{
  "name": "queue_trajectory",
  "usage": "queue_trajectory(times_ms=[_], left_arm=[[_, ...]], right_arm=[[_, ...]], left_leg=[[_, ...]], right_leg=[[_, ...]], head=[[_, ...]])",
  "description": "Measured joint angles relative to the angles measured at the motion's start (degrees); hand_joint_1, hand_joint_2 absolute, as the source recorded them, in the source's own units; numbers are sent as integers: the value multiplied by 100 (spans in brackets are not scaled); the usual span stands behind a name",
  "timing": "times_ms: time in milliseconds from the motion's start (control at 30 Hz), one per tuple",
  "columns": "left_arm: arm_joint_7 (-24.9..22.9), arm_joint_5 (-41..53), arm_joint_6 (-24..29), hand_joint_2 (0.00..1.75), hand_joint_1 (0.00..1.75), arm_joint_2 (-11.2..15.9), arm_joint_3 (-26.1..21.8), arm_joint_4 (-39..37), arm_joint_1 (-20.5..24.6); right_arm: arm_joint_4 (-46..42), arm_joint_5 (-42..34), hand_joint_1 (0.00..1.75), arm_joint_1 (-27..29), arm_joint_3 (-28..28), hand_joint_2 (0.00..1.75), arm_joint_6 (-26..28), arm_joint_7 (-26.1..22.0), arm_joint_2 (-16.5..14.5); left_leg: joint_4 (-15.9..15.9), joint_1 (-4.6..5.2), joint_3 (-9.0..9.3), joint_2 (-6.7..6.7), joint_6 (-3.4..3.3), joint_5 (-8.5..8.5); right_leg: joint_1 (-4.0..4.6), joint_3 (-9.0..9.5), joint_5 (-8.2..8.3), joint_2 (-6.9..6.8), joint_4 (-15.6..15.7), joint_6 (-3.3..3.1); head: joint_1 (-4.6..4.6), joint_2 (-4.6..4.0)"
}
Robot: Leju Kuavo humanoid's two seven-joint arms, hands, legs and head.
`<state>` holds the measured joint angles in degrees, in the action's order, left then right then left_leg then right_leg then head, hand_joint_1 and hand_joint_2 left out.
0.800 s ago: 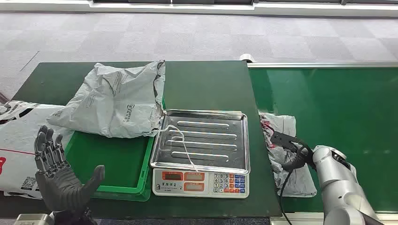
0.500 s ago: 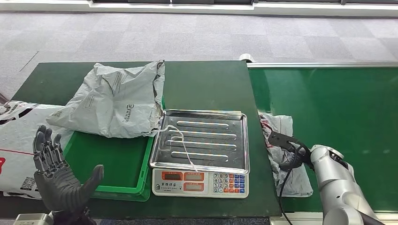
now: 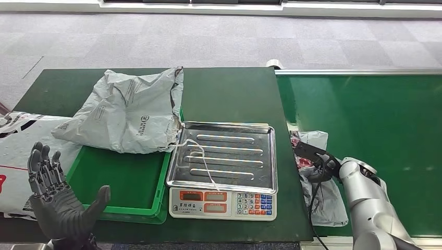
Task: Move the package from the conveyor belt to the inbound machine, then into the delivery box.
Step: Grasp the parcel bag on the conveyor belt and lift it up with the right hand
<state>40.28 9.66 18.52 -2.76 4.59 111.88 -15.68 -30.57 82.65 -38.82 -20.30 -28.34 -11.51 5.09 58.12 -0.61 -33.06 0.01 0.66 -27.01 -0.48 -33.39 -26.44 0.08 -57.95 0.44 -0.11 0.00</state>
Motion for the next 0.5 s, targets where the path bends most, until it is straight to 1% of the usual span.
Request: queue_trajectory(times_ms=[100, 267, 400, 500], left_arm=[[0, 4, -1, 175, 0, -25, -19, 28, -38], [1, 24, -1, 175, 0, -66, -26, 89, -114], [0, 38, -20, 175, 0, -88, -28, 107, -132], [0, 57, -52, 175, 0, -103, -28, 113, -134]], right_arm=[[-253, 19, 175, 81, 15, 175, -87, 174, -37], [-851, 15, 175, 223, 15, 175, -621, 333, -109], [-1226, -23, 175, 343, 15, 175, -661, 349, -155], [-2014, -59, 175, 624, 15, 175, -661, 355, -262]], left_leg=[[0, 0, -2, -2, 0, 0], [0, 0, -4, -7, 0, 0], [0, 0, -4, -10, 0, 0], [0, 0, -4, -16, 0, 0]], right_leg=[[-1, 0, 0, -3, 0, 0], [-2, -1, 0, -8, 0, 0], [-1, 0, 0, -12, 0, 0], [-1, 0, 0, -17, 0, 0]], head=[[0, 0], [1, 0], [1, 0], [1, 0]])
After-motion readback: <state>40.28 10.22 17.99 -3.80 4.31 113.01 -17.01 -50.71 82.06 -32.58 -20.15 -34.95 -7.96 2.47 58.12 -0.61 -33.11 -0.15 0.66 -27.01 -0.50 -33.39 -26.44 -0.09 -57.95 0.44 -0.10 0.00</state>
